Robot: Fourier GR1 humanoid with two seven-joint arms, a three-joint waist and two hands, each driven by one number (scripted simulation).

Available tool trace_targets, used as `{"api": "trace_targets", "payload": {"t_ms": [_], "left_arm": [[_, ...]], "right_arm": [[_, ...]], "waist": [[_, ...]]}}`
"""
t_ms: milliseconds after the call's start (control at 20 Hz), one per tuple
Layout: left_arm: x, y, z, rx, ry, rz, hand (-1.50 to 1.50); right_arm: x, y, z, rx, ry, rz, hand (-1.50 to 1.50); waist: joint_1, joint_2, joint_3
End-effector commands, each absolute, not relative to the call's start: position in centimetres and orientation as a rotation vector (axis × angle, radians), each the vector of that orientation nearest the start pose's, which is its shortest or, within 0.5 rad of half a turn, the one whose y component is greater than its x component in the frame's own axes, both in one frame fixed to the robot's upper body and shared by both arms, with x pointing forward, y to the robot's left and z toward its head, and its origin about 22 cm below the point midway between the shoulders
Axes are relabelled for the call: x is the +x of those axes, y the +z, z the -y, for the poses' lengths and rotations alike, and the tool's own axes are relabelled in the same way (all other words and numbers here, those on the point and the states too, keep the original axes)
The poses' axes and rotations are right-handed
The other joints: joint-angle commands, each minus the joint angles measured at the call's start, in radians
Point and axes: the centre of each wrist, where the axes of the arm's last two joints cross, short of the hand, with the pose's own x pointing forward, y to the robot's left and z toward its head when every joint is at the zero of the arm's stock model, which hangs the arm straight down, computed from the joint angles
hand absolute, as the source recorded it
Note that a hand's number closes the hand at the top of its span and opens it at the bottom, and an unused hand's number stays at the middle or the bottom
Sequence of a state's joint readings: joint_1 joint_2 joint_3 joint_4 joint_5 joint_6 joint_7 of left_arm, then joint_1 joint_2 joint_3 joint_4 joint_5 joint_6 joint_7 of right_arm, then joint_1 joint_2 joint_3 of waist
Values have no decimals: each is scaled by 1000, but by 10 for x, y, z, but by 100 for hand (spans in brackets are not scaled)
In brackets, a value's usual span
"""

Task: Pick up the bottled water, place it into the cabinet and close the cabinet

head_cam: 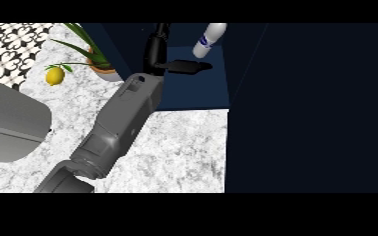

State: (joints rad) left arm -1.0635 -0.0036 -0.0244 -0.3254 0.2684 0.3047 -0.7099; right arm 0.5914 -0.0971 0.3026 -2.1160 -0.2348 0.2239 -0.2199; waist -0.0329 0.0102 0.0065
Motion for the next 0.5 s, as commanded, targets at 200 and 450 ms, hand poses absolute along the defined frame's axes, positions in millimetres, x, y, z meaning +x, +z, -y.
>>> {"api": "trace_targets", "payload": {"t_ms": [200, 450], "left_arm": [[409, 11, -124, -91, 35, 1940, -150], [388, 0, -120, -210, 46, 1907, -150]], "right_arm": [[106, 43, 215, 414, -54, 1774, -150], [106, 39, 216, 377, -44, 1766, -150]], "waist": [[75, -28, -6], [97, -33, -6]]}}
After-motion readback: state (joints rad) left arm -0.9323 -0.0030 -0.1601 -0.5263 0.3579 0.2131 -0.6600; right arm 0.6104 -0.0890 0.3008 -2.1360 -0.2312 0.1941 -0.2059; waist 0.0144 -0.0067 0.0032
